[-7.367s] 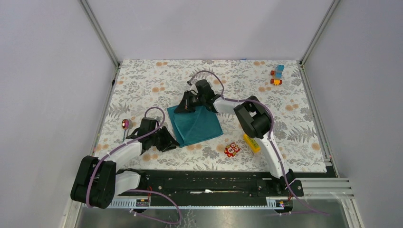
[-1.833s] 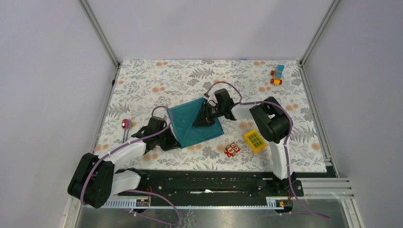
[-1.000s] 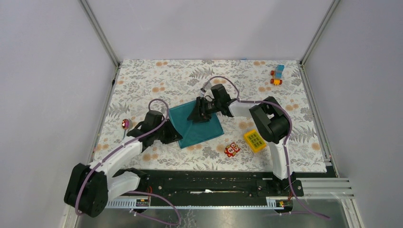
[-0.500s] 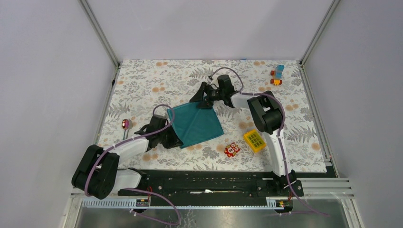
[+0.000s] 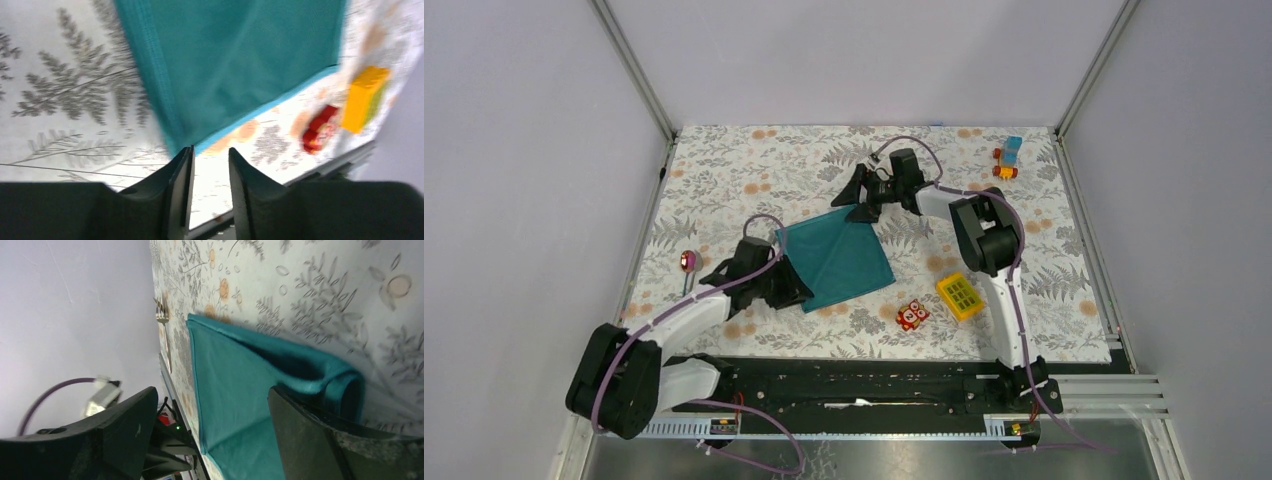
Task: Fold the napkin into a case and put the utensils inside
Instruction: Smooth out the upper triangle-folded napkin at the center of the board, then move the upper triangle-folded napkin to the center of the board.
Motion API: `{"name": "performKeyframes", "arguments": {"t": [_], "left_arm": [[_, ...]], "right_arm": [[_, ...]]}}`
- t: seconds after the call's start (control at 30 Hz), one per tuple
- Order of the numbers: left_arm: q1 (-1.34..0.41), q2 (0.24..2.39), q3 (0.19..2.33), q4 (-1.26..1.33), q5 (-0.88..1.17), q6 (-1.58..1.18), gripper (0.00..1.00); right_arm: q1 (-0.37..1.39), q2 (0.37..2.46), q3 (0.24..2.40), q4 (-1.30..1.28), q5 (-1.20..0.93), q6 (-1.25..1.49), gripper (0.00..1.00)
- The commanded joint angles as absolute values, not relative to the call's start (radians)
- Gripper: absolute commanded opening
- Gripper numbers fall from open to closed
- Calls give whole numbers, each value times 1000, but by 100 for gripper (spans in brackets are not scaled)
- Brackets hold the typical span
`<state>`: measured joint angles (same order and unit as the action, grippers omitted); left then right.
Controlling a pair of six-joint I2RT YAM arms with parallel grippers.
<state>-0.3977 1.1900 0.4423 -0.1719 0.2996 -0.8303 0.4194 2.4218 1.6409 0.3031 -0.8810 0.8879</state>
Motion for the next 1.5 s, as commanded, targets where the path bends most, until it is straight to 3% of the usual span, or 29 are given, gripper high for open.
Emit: {"name": "performKeyframes", "arguments": {"t": [0.0,0.23,0.27,0.3,0.37,0.5,0.83,1.27,1.4,1.47], "left_arm": [[-395,1090,596,-246,352,-824,43],[-256,1029,786,-404,392,-732,70],[-219,1022,803,-415,411,-720,90],[-184,1017,819,-427,431,-708,98],[-126,1016,846,-438,471,-687,99],[-53,1020,859,-440,537,-673,98],[-51,927,748,-433,617,-675,99],[-51,872,731,-480,592,-646,99],[-51,874,742,-483,576,-642,99],[-51,874,747,-487,554,-639,99]], "right_arm": [[426,2202,1670,80,-863,729,90],[508,1928,1554,-316,-518,463,93],[541,1893,1518,-336,-457,453,93],[587,1857,1481,-340,-402,454,93],[660,1810,1411,-339,-320,475,90],[749,1802,1317,-317,-240,533,73],[744,1891,1219,-268,-70,537,24],[612,1886,1064,-267,-6,483,19],[612,1868,1145,-358,-5,373,24],[632,1844,1208,-425,26,331,30]]}}
